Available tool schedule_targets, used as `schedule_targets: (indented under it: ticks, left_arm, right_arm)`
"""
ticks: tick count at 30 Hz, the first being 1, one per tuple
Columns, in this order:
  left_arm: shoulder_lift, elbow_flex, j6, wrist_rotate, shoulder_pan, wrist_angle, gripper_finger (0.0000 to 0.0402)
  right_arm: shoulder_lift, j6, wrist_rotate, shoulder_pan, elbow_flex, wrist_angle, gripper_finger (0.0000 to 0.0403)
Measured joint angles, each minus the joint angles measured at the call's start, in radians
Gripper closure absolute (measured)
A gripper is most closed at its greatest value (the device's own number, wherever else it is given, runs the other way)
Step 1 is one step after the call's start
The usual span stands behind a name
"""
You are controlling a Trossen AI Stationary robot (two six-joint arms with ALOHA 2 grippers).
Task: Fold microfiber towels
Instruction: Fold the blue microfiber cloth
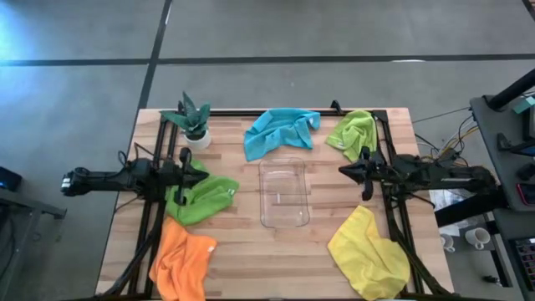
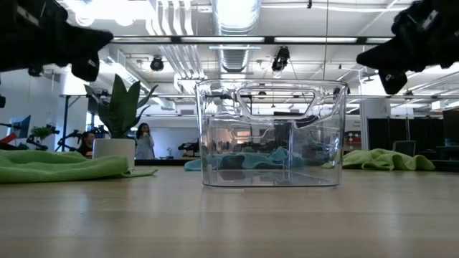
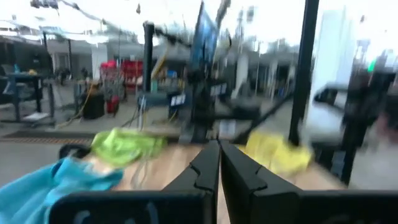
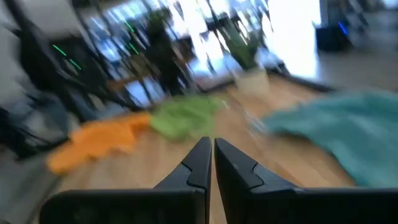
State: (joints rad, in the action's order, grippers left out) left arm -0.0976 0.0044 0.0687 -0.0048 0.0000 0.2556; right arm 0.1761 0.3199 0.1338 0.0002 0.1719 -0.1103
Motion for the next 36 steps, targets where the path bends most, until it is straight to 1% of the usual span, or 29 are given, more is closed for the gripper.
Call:
schedule_targets:
  ticks: [5,9,11,14,19,21,24,28,33,36]
  left_arm:
    - [0.000,0.000,0.028,0.000,0.000,0.114,0.0402]
    - [-0.003,0.000,0.029,0.000,0.000,0.130,0.0402]
    - [-0.009,0.000,0.029,0.000,0.000,0.123,0.0402]
    - [-0.024,0.000,0.029,0.000,0.000,0.125,0.0402]
    - [-0.049,0.000,0.029,-0.001,0.000,0.128,0.0402]
    - [-0.055,0.000,0.029,-0.005,0.000,0.128,0.0402]
    - [-0.063,0.000,0.029,-0.005,0.000,0.128,0.0402]
    - [-0.060,0.000,0.004,-0.010,0.000,0.128,0.0401]
    - [-0.053,0.000,-0.023,-0.039,-0.001,0.128,0.0386]
    - [-0.057,0.000,-0.023,-0.040,-0.001,0.123,0.0378]
  right_arm:
    - [0.280,-0.057,0.082,0.002,0.251,-0.200,0.0385]
    - [0.535,-0.134,0.081,0.010,0.452,-0.263,0.0385]
    - [0.658,-0.179,0.074,0.033,0.544,-0.265,0.0385]
    - [0.828,-0.238,0.072,0.094,0.677,-0.274,0.0385]
    - [1.072,-0.285,0.084,0.236,0.891,-0.337,0.0385]
    - [1.162,-0.283,0.120,0.294,0.992,-0.405,0.0385]
    - [1.300,-0.252,0.184,0.363,1.163,-0.568,0.0379]
    - [1.488,-0.169,0.209,0.415,1.431,-0.799,0.0338]
    - [1.715,-0.112,0.206,0.440,1.753,-1.086,0.0262]
    - [1.830,-0.092,0.199,0.439,1.900,-1.247,0.0220]
